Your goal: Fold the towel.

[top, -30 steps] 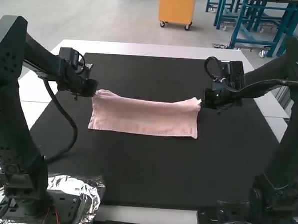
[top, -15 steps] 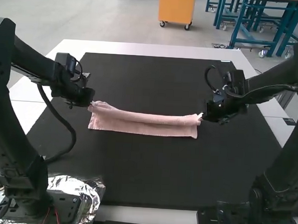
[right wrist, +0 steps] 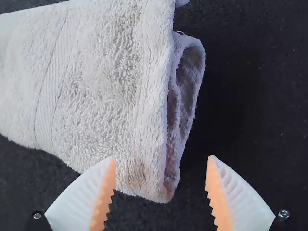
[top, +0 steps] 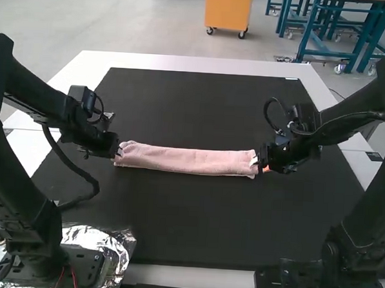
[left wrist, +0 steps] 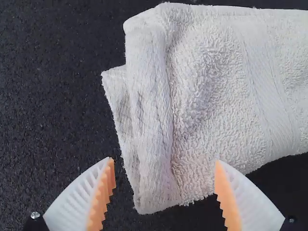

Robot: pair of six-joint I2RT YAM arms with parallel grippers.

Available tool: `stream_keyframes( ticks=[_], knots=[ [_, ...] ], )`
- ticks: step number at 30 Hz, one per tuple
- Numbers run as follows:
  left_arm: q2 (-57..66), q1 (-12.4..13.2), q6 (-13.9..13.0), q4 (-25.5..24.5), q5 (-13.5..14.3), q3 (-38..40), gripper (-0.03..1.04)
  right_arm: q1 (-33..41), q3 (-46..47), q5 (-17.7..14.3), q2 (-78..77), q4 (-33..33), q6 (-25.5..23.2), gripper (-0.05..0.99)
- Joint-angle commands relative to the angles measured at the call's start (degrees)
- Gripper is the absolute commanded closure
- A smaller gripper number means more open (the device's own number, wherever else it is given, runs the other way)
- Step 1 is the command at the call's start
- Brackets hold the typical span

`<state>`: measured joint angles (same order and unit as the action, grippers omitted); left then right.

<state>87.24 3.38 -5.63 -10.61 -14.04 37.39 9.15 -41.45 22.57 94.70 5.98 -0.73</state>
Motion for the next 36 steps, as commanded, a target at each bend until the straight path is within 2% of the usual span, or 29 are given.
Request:
stream_keyframes(
  ticks=[1, 5, 7, 13, 17, 23, 34, 35, 36],
  knots=[
    [-2.69, 1.02, -1.14, 2.0, -0.63, 0.58, 0.04, -0.45, -1.61, 0.46, -2.76, 1.23, 1.08, 0.02],
    [-6.21, 3.57, 0.09, 6.92, -0.81, 1.02, 0.04, -0.18, -3.02, -0.86, -5.49, 1.23, 0.2, 0.02],
    [-7.09, 4.18, 0.62, 7.1, -0.63, 1.64, 0.04, 0.35, -3.46, -1.39, -5.84, 0.7, -0.76, 0.02],
    [-7.44, 4.27, 1.23, 6.57, -0.72, 1.81, 0.04, 4.39, -2.14, -3.06, -3.38, -2.73, -2.52, 0.02],
    [-7.44, 4.27, 1.85, 6.92, -0.72, 1.9, 0.04, 6.06, -1.7, -3.06, -0.04, -4.48, -2.78, 0.02],
    [-7.44, 4.18, 2.02, 7.01, -0.63, 2.43, 0.04, 5.97, -2.41, -4.64, 2.16, -7.12, -2.96, 0.02],
    [-7.44, 4.18, 2.02, 7.45, -0.63, 2.25, 0.04, 6.06, -2.49, -4.99, 6.82, -8.79, -2.34, 0.05],
    [-7.44, 4.27, 2.02, 7.8, -0.72, 2.25, 0.04, 5.97, -2.14, -0.68, 9.37, -11.51, -1.55, 0.96],
    [-7.44, 4.27, 2.02, 7.8, -0.72, 2.25, 0.04, 5.97, -2.14, -0.59, 9.37, -11.6, -1.55, 0.97]
  ],
)
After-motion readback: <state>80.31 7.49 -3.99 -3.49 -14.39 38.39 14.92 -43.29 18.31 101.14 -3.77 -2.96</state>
